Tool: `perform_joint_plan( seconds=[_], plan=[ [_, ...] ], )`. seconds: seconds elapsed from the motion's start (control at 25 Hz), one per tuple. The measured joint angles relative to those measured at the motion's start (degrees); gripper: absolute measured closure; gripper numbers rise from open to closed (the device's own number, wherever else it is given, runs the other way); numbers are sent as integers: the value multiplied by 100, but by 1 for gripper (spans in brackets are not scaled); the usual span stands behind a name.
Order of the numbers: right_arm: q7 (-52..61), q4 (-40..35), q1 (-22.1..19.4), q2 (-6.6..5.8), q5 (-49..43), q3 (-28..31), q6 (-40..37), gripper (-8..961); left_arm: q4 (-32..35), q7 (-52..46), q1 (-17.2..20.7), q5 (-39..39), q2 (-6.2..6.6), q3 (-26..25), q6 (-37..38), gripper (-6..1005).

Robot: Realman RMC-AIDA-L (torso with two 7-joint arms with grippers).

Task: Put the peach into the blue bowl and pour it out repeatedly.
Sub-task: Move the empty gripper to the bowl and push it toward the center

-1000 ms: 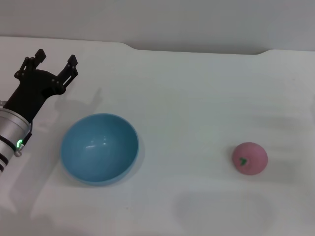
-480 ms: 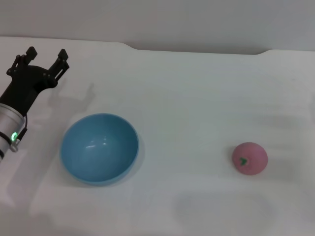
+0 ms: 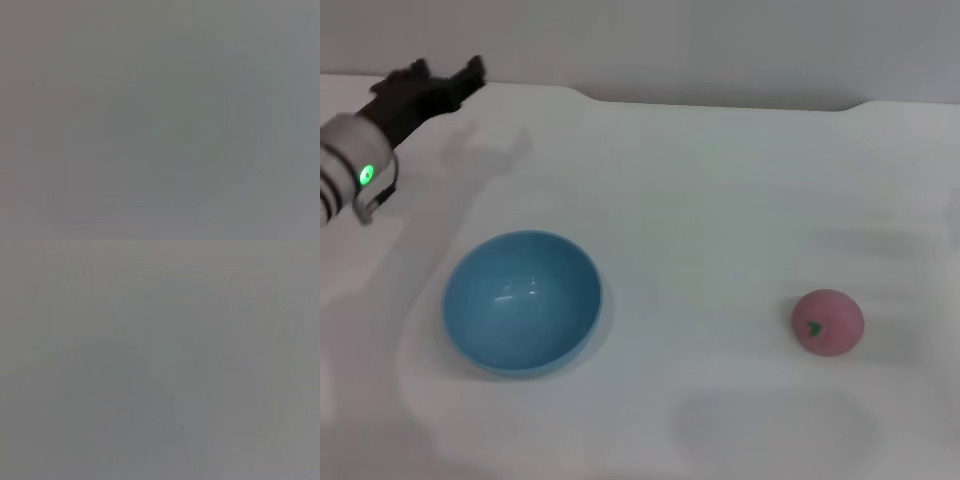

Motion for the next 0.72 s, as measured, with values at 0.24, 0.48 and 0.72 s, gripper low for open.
perform_joint_plan(
  seconds=[0.24,0.48,0.72],
  plan=[
    [2,0,-2,0,0,0,17,345,1111,-2480,-2,1413,334,1147,-781,175],
    [2,-3,11,-2,0,0,65,345,1878,-4969,-72,4276,539,1051,-479,175],
    [-4,-39,38,-9,0,0,107,344,2532,-7919,-427,7960,600,108,1329,175]
  ],
)
